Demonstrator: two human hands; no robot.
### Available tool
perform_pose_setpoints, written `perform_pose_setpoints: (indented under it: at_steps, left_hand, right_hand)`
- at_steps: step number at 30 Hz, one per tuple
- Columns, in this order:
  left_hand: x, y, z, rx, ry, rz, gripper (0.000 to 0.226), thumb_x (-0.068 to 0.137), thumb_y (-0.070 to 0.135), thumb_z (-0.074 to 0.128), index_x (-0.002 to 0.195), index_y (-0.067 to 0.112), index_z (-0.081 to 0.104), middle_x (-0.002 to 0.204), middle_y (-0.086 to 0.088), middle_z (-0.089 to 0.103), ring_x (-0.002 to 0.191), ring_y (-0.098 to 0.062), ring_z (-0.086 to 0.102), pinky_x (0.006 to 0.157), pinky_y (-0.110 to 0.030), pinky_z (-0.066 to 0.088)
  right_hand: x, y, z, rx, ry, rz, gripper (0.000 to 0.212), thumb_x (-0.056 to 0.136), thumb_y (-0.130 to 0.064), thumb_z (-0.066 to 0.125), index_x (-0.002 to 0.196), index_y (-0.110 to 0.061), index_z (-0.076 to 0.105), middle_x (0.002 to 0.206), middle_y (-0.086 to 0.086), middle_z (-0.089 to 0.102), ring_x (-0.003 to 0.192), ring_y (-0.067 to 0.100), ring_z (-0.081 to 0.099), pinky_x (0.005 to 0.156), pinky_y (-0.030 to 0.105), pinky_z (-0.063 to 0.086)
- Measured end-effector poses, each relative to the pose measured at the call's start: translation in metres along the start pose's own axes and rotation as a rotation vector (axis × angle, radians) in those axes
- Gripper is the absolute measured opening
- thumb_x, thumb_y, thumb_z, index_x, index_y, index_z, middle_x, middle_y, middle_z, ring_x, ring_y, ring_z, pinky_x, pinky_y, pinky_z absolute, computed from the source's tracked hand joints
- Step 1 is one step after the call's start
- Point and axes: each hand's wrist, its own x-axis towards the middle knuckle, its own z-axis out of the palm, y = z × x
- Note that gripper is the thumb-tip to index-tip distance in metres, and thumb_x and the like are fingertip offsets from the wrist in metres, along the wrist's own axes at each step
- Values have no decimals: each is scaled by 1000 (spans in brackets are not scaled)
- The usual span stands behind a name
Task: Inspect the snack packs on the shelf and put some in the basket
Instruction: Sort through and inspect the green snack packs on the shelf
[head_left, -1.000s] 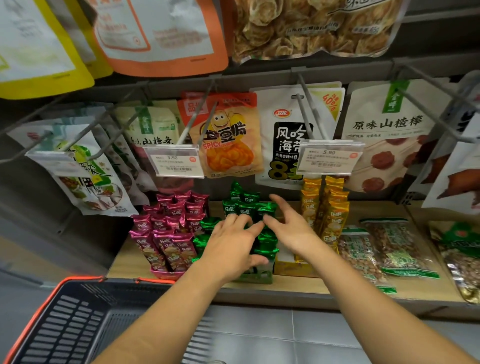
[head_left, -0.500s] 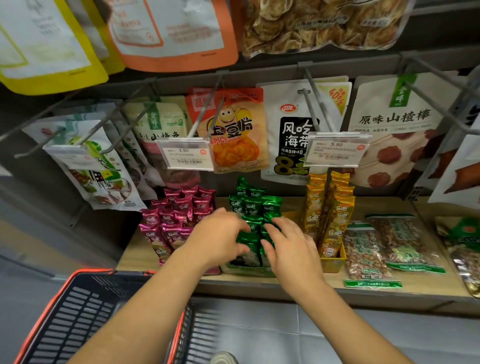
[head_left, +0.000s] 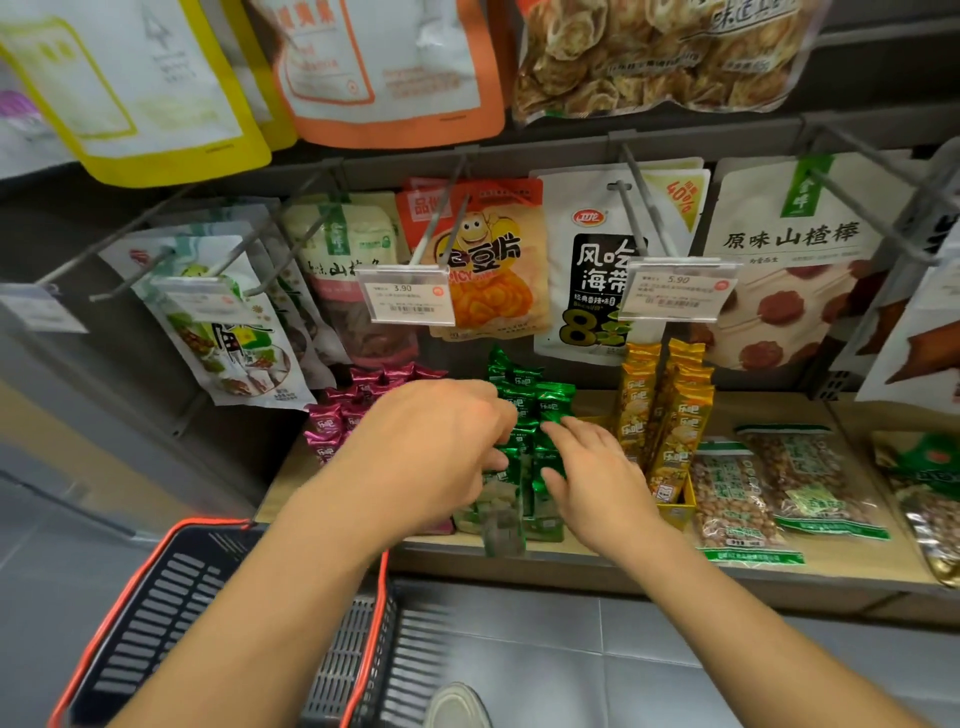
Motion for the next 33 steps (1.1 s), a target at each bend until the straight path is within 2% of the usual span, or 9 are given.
perform_pose_setpoints:
  at_steps: [4,6,9,13,20,23,26,30,33]
  left_hand:
    - [-15,0,-27,-367,-78,-104,28,90,29,66,68,25,48,64,6,51,62,-12,48,61,-34,40]
    - [-16,-4,-26,-650,-101,-195,26,90,19,67,67,22,53,59,5,49,57,-12,43,59,-33,37]
    - [-19,-1,-24,-1062,-32,-231,22,85,15,68,68,12,55,60,-6,43,58,-17,36,54,-28,29]
    - [-23,13,-29,-1403,63,-261,21,73,26,68,66,13,54,46,4,39,39,-7,27,39,-18,17]
    - [-27,33,-47,-1689,161,-269,20,73,19,65,66,12,47,42,10,40,30,3,31,30,-9,18]
    - [-25,36,-49,-1587,238,-335,21,80,15,68,64,14,54,44,9,44,32,1,34,33,-10,19]
    - [-26,35,-49,-1398,336,-386,23,85,9,68,65,16,60,44,6,49,37,-4,41,34,-12,27]
    - [-34,31,-56,-1287,357,-412,13,75,19,73,64,21,67,49,1,57,42,-10,49,39,-15,40]
    - [-43,33,-61,-1195,318,-413,17,79,12,72,65,21,68,51,0,60,41,-8,53,41,-16,43]
  right_hand:
    - [-12,-12,-42,505,-60,1,44,100,-46,41,138,-26,51,138,-5,55,129,15,50,103,35,41]
    - [-28,-24,-67,998,-319,106,56,91,-67,32,124,-32,62,118,-6,70,114,14,63,94,34,48]
    - [-62,-38,-84,1245,-587,99,71,74,-80,35,120,-33,61,113,7,72,104,24,69,85,37,55]
    - [-100,-56,-95,1231,-359,63,56,75,-73,44,78,-27,76,81,5,74,72,18,70,72,34,56]
    - [-129,-61,-122,1026,-199,-198,41,93,-61,32,71,-53,66,68,-23,66,60,-11,60,61,14,45]
    - [-121,-53,-131,937,-169,-257,42,94,-59,33,86,-42,70,73,-15,69,64,-5,63,63,16,49]
    - [-105,-46,-136,762,-94,-311,57,88,-65,37,100,-16,63,96,6,67,90,21,63,88,51,48]
    - [-91,-40,-133,815,-200,-337,42,83,-67,51,103,-32,63,100,-2,68,96,20,64,85,42,52]
    - [-85,-43,-127,852,-322,-323,29,86,-43,69,111,-29,60,108,-2,69,104,19,65,94,46,52]
